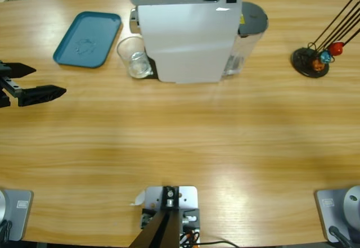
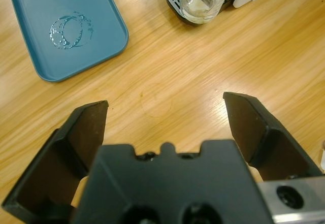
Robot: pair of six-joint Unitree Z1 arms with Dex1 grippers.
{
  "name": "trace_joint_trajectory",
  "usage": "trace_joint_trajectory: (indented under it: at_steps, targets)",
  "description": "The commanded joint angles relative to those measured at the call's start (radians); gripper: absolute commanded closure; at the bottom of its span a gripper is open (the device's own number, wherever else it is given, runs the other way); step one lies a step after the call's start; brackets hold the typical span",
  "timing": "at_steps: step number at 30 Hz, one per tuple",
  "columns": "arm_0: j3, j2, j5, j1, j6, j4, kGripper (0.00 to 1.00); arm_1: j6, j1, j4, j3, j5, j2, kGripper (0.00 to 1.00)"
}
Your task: Pour coffee
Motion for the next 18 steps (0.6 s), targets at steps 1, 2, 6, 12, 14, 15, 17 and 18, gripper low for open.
trace_joint_trajectory:
  at_steps: [1, 2, 6, 12, 14, 15, 17, 18]
  targets:
    - [0.029, 0.027, 0.006, -0.007, 0.011, -0.009, 0.0, 0.006, 0.008, 0.013, 0.039, -0.028, 0.011, 1.0]
    - [0.029, 0.027, 0.006, -0.007, 0.011, -0.009, 0.0, 0.006, 0.008, 0.013, 0.039, -0.028, 0.011, 1.0]
    - [0.03, 0.027, 0.006, -0.007, 0.011, -0.009, 0.0, 0.009, 0.008, 0.006, 0.059, -0.023, 0.013, 1.0]
    - [0.03, 0.026, 0.006, -0.007, 0.011, -0.009, 0.0, 0.015, 0.008, -0.011, 0.088, -0.022, 0.01, 1.0]
    - [0.03, 0.025, 0.006, -0.007, 0.011, -0.008, 0.0, 0.016, 0.008, -0.013, 0.091, -0.022, 0.01, 1.0]
    - [0.03, 0.025, 0.006, -0.009, 0.011, -0.008, 0.0, 0.018, 0.008, -0.014, 0.091, -0.022, 0.01, 1.0]
    - [0.03, 0.025, 0.006, -0.01, 0.011, -0.008, 0.0, 0.02, 0.008, -0.016, 0.089, -0.023, 0.006, 1.0]
    - [0.03, 0.025, 0.006, -0.01, 0.011, -0.009, 0.0, 0.021, 0.008, -0.018, 0.085, -0.023, 0.002, 1.0]
